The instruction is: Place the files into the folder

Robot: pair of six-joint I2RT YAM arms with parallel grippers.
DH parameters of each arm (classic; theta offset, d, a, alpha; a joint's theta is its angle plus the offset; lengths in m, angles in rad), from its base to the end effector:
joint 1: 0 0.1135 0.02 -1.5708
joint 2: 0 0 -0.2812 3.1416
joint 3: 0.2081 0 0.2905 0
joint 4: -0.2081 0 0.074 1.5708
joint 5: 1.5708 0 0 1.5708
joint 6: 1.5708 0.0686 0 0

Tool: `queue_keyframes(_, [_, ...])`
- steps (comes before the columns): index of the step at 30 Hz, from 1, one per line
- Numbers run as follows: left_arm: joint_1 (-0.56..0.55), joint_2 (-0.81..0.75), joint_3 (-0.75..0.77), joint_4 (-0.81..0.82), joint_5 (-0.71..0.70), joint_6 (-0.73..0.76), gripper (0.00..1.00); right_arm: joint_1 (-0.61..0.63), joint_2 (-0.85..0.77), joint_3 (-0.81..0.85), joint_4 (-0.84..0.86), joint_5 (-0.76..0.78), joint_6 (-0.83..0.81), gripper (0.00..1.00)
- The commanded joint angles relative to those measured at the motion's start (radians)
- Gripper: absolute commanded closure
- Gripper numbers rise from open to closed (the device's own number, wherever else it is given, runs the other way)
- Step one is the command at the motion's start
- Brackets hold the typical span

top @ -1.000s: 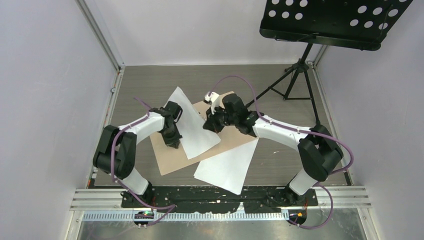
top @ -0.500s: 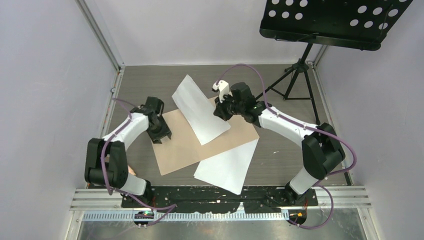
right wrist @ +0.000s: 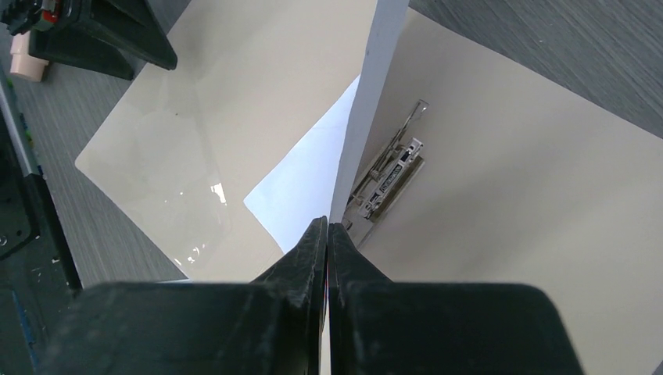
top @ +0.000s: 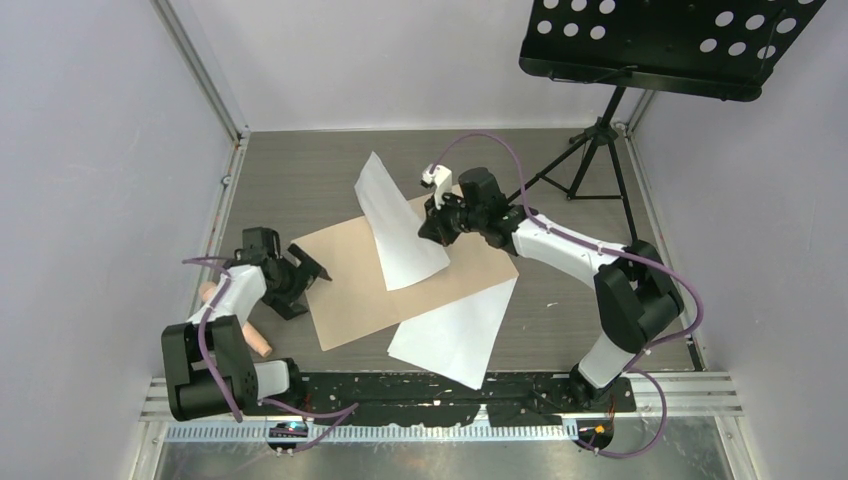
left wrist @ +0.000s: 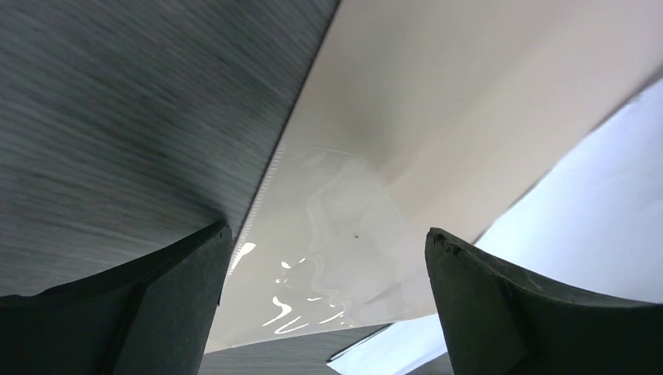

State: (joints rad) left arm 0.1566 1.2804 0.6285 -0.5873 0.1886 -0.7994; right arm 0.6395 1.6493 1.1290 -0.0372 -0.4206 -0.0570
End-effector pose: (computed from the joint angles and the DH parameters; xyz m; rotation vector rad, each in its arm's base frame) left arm 0.2468 0.0260 0.1245 -1.2747 2.5590 -0.4076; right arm 0.3319 0.2817 0.2323 -0.9781 1.9440 0.7862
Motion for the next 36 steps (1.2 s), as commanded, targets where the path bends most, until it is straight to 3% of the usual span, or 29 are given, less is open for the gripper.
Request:
queue_keyframes(1, [0.022, -0.005, -0.065, 0.148, 0.146, 0.043, 0.0, 0.005, -0.019, -0.007, 0.072, -0.063, 0.012, 0.95])
queue_keyframes(16, [0.026, 0.035, -0.045, 0.181, 0.23, 0.064, 0.0, 0.016, -0.081, -0.036, 0.044, -0.05, 0.007, 0.95])
queue_keyframes(20, [0.025, 0.038, -0.024, 0.156, 0.211, 0.077, 0.0, 0.011, -0.087, -0.019, -0.006, 0.075, -0.028, 0.95])
queue_keyframes(25, [0.025, 0.042, -0.008, 0.15, 0.2, 0.081, 0.0, 0.006, -0.084, -0.002, -0.023, 0.082, -0.037, 0.94])
queue_keyframes(30, [0.025, 0.035, 0.009, 0.123, 0.177, 0.093, 0.0, -0.021, -0.07, 0.047, -0.043, 0.295, -0.036, 0.95])
queue_keyframes(36, [0.015, 0.033, 0.066, 0.031, 0.073, 0.127, 0.0, -0.063, -0.047, 0.111, -0.108, 0.431, -0.044, 0.95])
